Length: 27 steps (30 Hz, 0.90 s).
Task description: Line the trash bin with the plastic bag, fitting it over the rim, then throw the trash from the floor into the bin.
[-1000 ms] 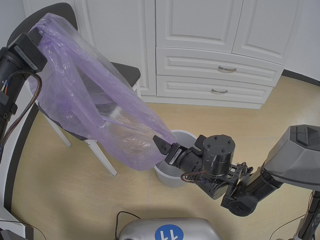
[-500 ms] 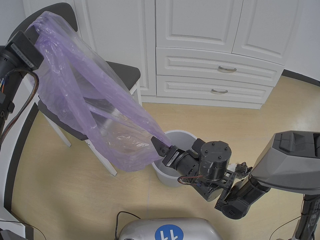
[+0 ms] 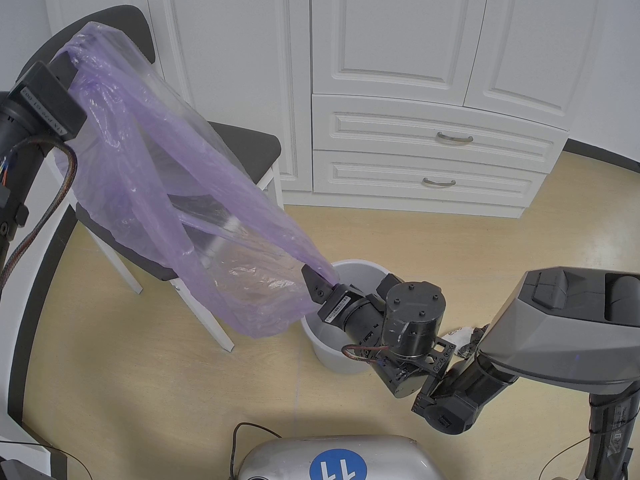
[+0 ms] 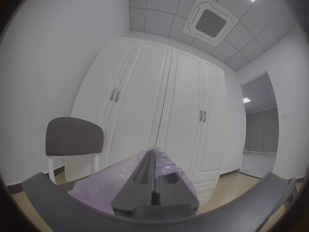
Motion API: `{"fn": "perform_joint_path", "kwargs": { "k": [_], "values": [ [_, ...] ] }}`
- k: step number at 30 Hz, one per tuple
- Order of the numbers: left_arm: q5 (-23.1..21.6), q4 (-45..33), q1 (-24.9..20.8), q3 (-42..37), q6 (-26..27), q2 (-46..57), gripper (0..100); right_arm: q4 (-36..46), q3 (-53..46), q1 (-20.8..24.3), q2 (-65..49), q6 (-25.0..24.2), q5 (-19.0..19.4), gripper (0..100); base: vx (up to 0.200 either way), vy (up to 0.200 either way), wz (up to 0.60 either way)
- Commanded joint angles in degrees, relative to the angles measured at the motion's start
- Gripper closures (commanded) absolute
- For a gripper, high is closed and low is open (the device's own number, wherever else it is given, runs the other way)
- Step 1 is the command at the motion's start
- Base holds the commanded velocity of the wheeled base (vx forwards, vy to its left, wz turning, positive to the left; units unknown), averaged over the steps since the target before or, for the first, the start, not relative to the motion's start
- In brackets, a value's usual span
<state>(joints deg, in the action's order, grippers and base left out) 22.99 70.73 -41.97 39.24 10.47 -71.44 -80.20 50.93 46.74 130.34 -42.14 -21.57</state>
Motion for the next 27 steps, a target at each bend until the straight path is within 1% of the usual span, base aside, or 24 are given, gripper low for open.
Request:
{"fn": "perform_joint_path", "kwargs": {
  "k": [1, 4, 14, 17, 27],
  "values": [
    [0.04, 0.02, -0.39, -0.04, -0.01, -0.37, 100, 0.22, 2.42, -0.42, 0.79, 0.66, -1.37, 0, 0.000, 0.000, 0.00],
    [-0.05, 0.02, -0.48, -0.13, -0.01, -0.55, 100, 0.31, 2.42, 0.19, -0.26, 0.83, -2.43, 0, 0.000, 0.000, 0.00],
    [-0.14, 0.02, -0.48, 0.05, -0.01, -0.37, 100, -0.04, 1.71, 2.13, 0.44, 1.01, -2.69, 0, 0.000, 0.000, 0.00],
    [-0.14, 0.02, -0.48, 0.05, -0.01, -0.37, 100, -0.13, 1.71, 2.04, 0.53, 1.71, -2.78, 0, 0.000, 0.000, 0.00],
    [-0.05, 0.02, -0.30, 0.57, -0.01, -0.37, 100, -0.31, 1.63, 1.34, 3.69, 1.71, -2.17, 0, 0.000, 0.000, 0.00]
  ]
}}
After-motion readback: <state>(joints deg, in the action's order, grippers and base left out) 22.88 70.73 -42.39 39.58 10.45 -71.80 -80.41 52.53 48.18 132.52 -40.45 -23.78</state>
